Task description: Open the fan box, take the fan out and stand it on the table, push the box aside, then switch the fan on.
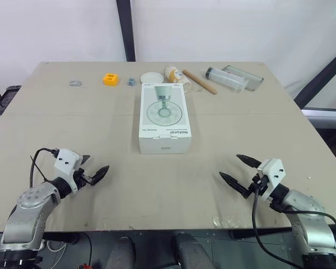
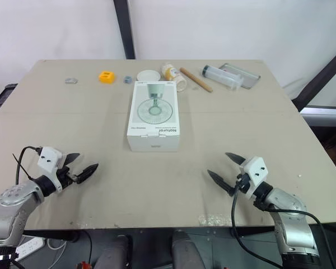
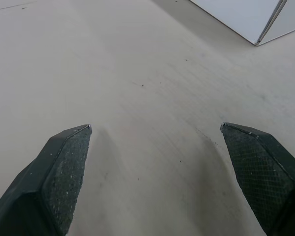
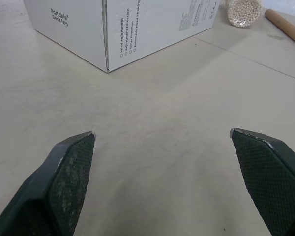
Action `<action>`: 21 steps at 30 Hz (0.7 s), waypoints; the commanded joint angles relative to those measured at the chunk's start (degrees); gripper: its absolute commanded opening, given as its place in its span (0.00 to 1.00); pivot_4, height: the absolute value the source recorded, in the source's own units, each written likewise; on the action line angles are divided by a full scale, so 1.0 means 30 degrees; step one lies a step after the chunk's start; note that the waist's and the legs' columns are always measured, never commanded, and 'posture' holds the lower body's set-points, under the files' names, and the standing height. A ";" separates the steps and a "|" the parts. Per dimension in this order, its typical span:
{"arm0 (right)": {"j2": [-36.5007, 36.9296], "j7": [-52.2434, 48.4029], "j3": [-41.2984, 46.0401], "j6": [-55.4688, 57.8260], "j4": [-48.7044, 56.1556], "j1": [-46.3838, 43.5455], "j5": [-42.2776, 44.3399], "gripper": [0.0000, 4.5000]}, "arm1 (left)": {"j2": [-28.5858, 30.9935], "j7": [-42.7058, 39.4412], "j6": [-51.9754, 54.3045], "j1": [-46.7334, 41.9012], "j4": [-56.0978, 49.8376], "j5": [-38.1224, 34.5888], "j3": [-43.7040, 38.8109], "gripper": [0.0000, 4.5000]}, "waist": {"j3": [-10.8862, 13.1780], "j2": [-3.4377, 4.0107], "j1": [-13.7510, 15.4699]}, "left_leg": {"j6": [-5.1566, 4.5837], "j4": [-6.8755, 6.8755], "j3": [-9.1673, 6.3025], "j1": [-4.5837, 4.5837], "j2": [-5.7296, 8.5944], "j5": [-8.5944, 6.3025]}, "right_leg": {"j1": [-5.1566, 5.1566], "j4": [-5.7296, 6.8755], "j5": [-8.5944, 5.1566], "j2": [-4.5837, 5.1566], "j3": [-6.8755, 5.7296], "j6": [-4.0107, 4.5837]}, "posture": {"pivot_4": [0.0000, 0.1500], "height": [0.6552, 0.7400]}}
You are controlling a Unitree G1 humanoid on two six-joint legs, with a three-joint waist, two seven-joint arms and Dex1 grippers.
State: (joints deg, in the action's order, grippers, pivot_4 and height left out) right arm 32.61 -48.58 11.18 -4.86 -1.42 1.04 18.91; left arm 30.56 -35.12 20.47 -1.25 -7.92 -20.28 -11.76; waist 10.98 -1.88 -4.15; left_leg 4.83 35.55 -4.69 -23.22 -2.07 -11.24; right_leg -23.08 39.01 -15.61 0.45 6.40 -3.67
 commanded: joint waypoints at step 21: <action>-0.0912 0.1374 -0.4106 0.4279 0.3686 -0.6802 -0.1000 1.00 | -0.0356 -0.1374 0.4123 -0.8773 -0.1099 -0.1592 0.4220 0.04 | 0.0000 -0.0003 -0.0038 | -0.0018 0.0035 -0.0018 -0.0024 0.0018 0.0010 | 0.0006 0.0001 0.0081 -0.0003 -0.0004 0.0081 | 1.00 1.00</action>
State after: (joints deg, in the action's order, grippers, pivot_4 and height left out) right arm 30.06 -45.38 -1.22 7.71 8.27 -18.13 16.38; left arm 29.16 -38.61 31.86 -26.74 -9.59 -24.95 0.58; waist 10.98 -1.89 -4.26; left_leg 4.78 35.65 -4.74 -23.29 -2.02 -11.21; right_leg -23.06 39.02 -15.37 0.44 6.39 -3.43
